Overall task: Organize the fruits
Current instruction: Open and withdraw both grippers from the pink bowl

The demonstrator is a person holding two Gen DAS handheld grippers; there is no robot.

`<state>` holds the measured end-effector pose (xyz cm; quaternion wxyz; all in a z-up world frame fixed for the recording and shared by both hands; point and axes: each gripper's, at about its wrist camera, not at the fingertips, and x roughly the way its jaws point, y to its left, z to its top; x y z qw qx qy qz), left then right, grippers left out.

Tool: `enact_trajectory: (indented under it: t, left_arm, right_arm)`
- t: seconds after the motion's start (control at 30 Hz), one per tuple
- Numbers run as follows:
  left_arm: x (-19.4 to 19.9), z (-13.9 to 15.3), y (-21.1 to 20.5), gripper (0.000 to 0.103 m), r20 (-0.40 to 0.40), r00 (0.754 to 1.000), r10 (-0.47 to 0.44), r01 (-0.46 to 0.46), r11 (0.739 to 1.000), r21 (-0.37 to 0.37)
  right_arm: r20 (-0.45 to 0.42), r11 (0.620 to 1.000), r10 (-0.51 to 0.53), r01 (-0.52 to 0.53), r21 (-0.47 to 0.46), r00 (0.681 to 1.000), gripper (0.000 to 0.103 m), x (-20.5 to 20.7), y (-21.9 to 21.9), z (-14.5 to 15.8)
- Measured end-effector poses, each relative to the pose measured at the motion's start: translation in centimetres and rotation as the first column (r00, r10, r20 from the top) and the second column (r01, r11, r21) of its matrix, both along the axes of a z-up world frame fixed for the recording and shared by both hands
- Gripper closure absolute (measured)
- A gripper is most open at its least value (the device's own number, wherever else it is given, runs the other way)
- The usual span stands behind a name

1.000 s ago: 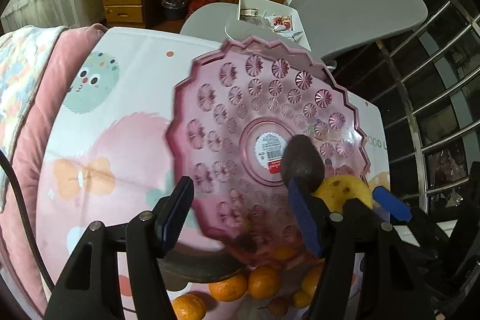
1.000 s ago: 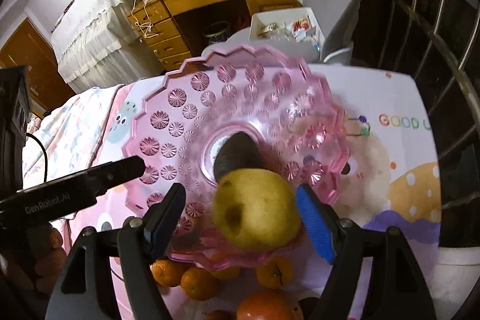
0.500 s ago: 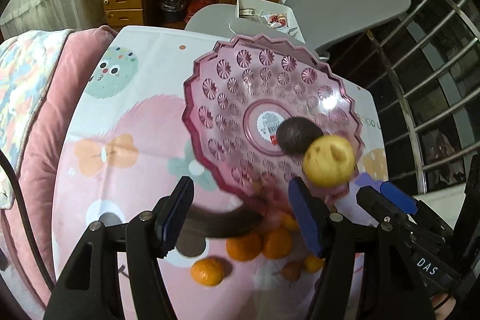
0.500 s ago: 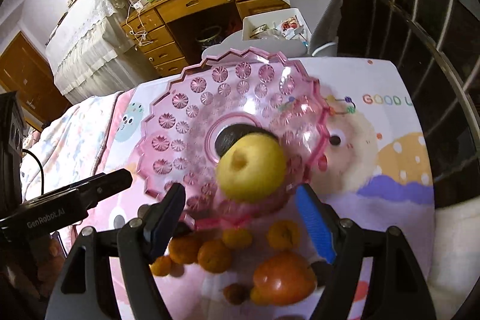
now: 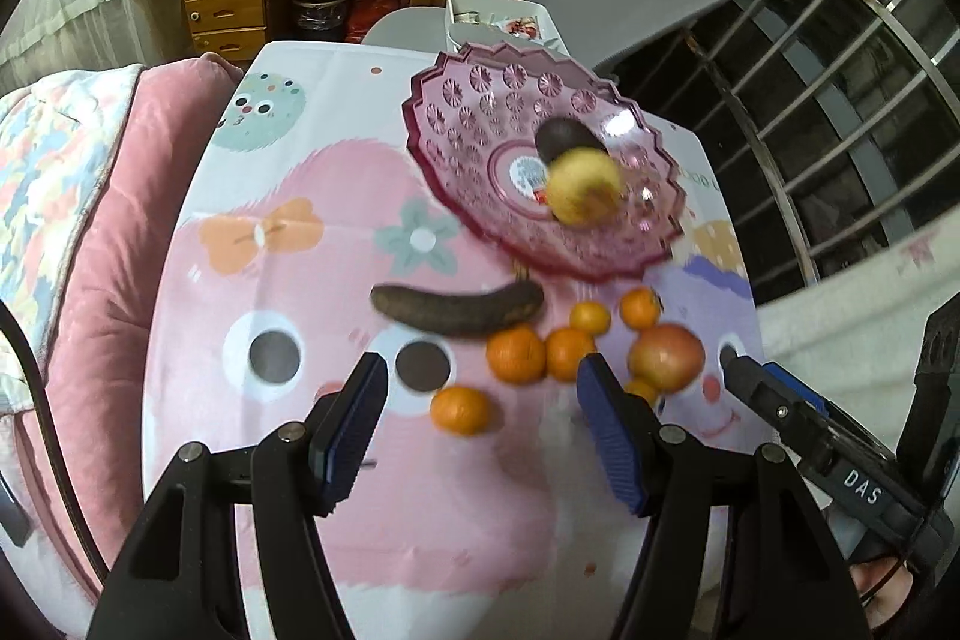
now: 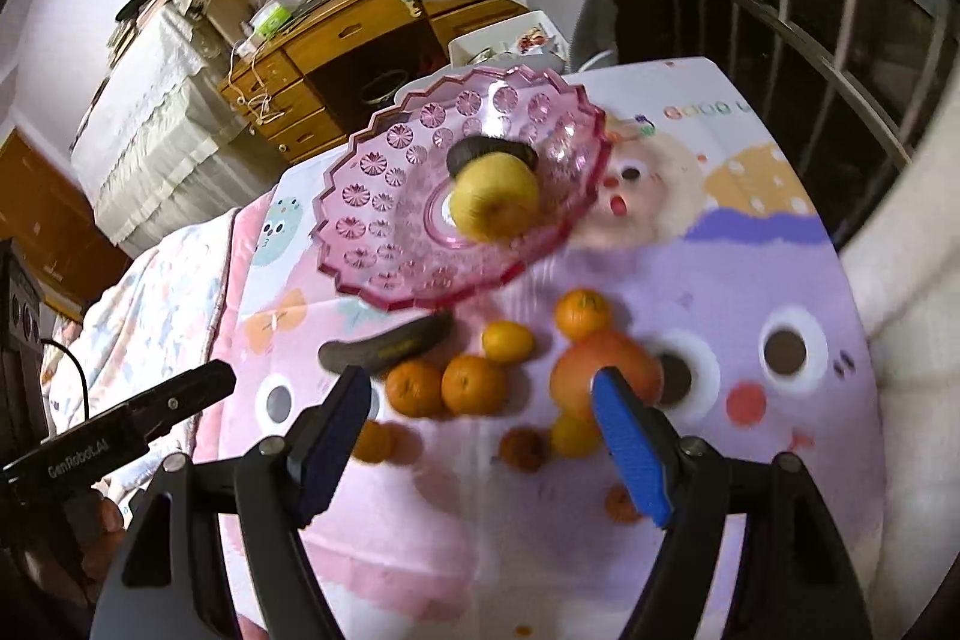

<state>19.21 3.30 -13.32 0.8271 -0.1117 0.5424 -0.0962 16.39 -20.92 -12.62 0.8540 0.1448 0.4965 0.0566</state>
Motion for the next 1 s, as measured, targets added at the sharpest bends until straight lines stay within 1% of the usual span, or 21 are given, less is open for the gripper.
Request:
enact_trajectory:
  t: [0.2, 0.4, 0.53, 0.67, 0.73, 0.83, 1.0]
  left_arm:
    - [-3.8, 0.7, 1.1, 0.038, 0.008, 0.999, -0.054, 0.054, 0.999, 0.002]
    - [-6.8, 0.9, 0.9, 0.038, -0.003, 0.994, -0.11, 0.11, 0.994, 0.007]
    - [-8.2, 0.8, 0.0, 0.036, -0.014, 0.986, -0.163, 0.164, 0.986, 0.011]
    - [-8.9, 0.8, -1.1, 0.036, -0.02, 0.978, -0.205, 0.206, 0.978, 0.02]
    - [-9.0, 0.7, -1.6, 0.035, -0.022, 0.975, -0.22, 0.221, 0.975, 0.026]
    - [-9.2, 0.4, -2.4, 0.031, -0.034, 0.971, -0.238, 0.24, 0.97, 0.037]
    - [-8.6, -0.5, -4.6, 0.031, -0.065, 0.962, -0.267, 0.27, 0.961, 0.058]
  right_arm:
    - [0.002, 0.996, -0.08, 0.08, 0.031, 0.997, 0.026, -4.8, 0.6, 0.2]
    - [0.008, 0.993, -0.113, 0.113, 0.038, 0.994, 0.026, -8.6, 0.7, 0.0]
    - [0.025, 0.994, -0.108, 0.108, -0.005, 0.994, 0.026, -10.7, 1.0, 0.0]
    - [0.035, 0.993, -0.112, 0.113, -0.045, 0.993, 0.026, -12.4, 0.8, -0.3]
    - [0.041, 0.991, -0.117, 0.12, -0.066, 0.992, 0.026, -13.2, 0.5, -0.6]
    - [0.059, 0.987, -0.12, 0.125, -0.103, 0.991, 0.026, -14.2, 0.0, -0.9]
    - [0.056, 0.981, -0.099, 0.107, -0.164, 0.994, 0.026, -14.4, -0.8, -2.1]
